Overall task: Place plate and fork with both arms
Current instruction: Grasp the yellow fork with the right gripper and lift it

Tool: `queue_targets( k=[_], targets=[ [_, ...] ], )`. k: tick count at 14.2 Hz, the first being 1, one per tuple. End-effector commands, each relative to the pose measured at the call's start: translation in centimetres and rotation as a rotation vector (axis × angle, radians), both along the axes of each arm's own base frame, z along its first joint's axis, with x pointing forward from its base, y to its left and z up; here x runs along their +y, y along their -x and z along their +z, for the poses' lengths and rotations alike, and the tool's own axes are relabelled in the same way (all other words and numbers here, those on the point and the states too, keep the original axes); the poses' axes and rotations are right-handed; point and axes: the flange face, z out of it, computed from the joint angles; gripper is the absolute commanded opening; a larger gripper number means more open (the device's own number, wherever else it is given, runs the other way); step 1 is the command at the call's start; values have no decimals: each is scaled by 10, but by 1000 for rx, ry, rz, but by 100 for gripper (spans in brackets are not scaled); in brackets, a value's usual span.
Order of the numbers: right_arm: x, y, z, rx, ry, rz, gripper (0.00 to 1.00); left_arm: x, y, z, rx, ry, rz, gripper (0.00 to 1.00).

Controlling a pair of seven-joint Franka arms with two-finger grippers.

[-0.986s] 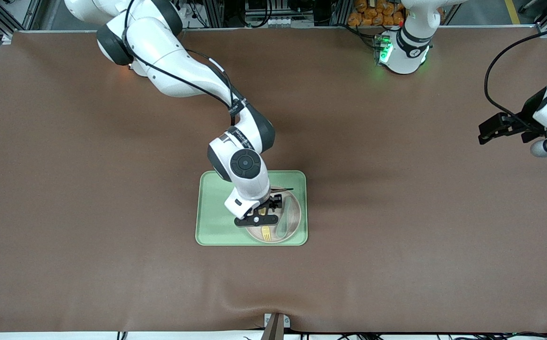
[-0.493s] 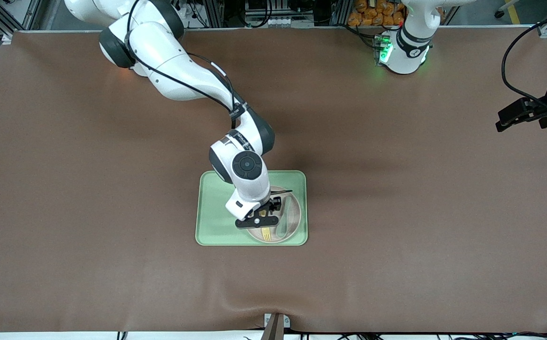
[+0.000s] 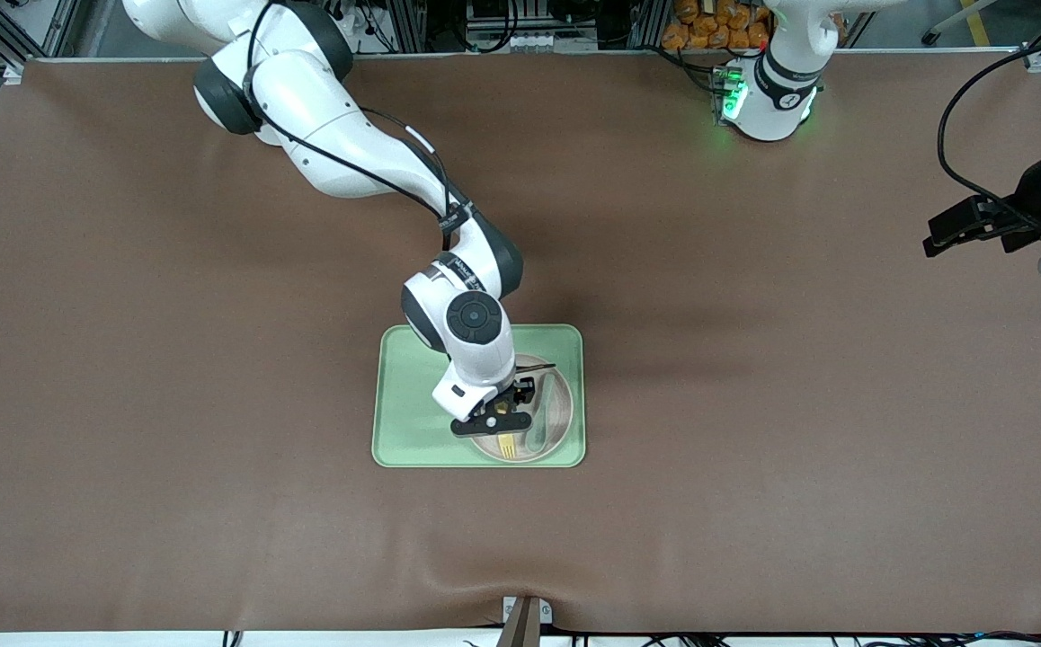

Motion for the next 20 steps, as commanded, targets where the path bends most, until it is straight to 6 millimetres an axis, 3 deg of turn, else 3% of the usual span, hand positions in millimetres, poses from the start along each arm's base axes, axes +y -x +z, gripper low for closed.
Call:
queue_targets(
  k=[1,3,5,9,15,20],
  targets=[
    [6,-2,-3,-24,14,19,55,-8,-4,-2,-22,16,-19,100],
    [5,-1,-5,-20,17,19,54,-22,-6,-5,-28,17,-43,100],
    [4,-2,-5,-20,17,19,34,-22,-7,-5,-29,18,-43,100],
    [4,-2,-4,-19,18,17,18,-20,-6,-8,-23,17,-40,100],
    [7,1,7,11,12,1,10,-21,-6,-8,-21,17,-42,100],
    [6,-3,49,39,-47,-31,10,-20,-6,-11,-15,17,-40,100]
  ],
)
